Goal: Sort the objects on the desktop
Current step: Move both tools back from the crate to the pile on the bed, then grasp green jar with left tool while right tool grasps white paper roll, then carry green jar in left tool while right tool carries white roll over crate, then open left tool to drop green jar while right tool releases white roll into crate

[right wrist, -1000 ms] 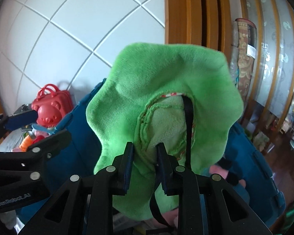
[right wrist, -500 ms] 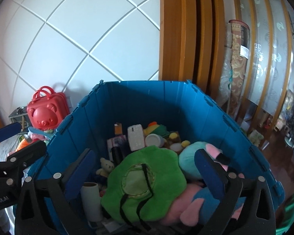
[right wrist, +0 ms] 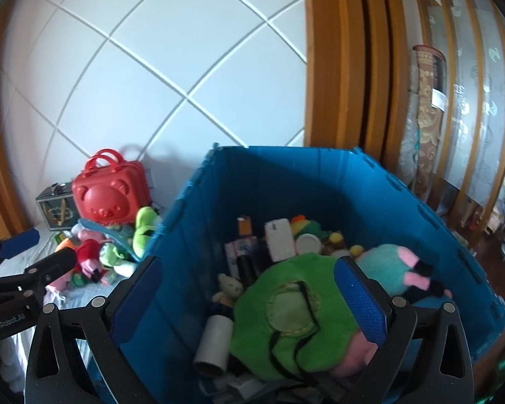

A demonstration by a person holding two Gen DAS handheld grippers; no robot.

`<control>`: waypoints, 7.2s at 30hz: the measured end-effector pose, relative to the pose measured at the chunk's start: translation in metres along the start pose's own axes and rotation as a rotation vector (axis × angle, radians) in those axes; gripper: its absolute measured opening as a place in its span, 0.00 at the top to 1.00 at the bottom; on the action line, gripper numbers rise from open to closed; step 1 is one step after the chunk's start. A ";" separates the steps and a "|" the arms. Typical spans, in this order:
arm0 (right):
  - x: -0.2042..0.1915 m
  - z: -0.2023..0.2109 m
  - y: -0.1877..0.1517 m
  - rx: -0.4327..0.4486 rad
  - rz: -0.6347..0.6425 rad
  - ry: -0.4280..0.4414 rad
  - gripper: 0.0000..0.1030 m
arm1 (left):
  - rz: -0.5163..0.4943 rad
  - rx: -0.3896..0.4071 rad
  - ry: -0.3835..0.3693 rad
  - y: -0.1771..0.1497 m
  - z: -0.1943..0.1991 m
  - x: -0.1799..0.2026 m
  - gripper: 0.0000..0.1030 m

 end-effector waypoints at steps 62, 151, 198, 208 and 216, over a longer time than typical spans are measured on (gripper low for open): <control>-0.249 -0.324 -0.186 -0.470 0.007 0.176 0.00 | 0.269 -0.416 0.322 -0.210 -0.264 -0.340 0.20; -0.168 0.012 -0.009 0.107 0.039 0.265 0.56 | 0.032 0.175 0.025 -0.008 0.009 -0.109 0.53; 0.160 -0.159 -0.072 -0.616 -0.121 0.073 0.56 | -0.131 -0.653 -0.066 -0.023 -0.229 0.188 0.53; 0.155 -0.159 -0.081 -0.691 -0.101 0.086 0.43 | -0.200 -0.608 -0.097 -0.017 -0.217 0.204 0.53; 0.166 -0.122 -0.046 -0.595 -0.111 0.035 0.21 | -0.196 -0.490 -0.147 0.013 -0.173 0.203 0.53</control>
Point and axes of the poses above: each gripper's, at about its wrist camera, not at the fingertips, and z roughly against the way its jaws point, x to its right, y to its top, the point moved 7 cm from there along -z, roughly the way its jaws point, and after that the axes turned 7 degrees about x, right-handed, at the moved point
